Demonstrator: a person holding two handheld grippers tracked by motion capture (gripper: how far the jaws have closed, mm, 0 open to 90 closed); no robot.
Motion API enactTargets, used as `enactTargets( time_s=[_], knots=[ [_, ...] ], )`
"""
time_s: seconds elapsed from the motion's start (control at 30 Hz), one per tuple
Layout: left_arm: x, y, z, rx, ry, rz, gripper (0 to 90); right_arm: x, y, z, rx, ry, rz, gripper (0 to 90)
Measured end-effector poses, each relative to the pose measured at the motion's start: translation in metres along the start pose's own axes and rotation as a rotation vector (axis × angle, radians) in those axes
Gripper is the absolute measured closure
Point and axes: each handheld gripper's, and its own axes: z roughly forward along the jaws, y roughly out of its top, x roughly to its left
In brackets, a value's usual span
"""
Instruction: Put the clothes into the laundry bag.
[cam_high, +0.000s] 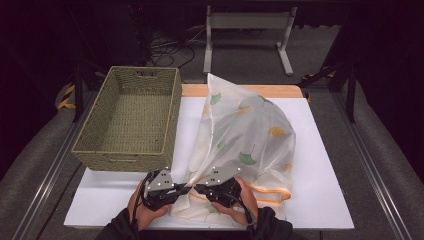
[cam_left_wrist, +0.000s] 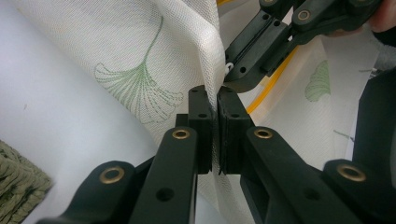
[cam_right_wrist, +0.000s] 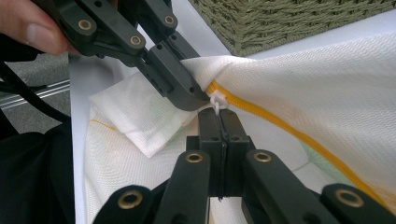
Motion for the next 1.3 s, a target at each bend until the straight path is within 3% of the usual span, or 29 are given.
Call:
enactTargets(
  time_s=[0.33, 0.4, 0.53, 0.7, 1.3],
  knots=[
    [0.001, -0.001, -0.001, -0.004, 0.009, -0.012, 85.0, 0.000, 0.001, 0.001, 0.001, 0.000, -0.009, 90.0],
    [0.001, -0.001, 0.000, 0.000, 0.002, -0.023, 76.8, 0.000, 0.001, 0.001, 0.003, -0.002, -0.011, 90.0],
    [0.001, 0.000, 0.003, -0.004, -0.007, -0.031, 68.7, 0.001, 0.002, 0.001, 0.003, -0.010, -0.020, 90.0],
    [0.001, 0.000, 0.000, -0.024, -0.009, -0.019, 83.5, -0.001, 0.003, 0.000, -0.002, -0.007, -0.017, 90.0],
    [0.003, -0.003, -0.010, -0.066, 0.005, -0.042, 84.5, -0.001, 0.007, 0.003, -0.014, 0.022, -0.017, 90.0]
  ],
)
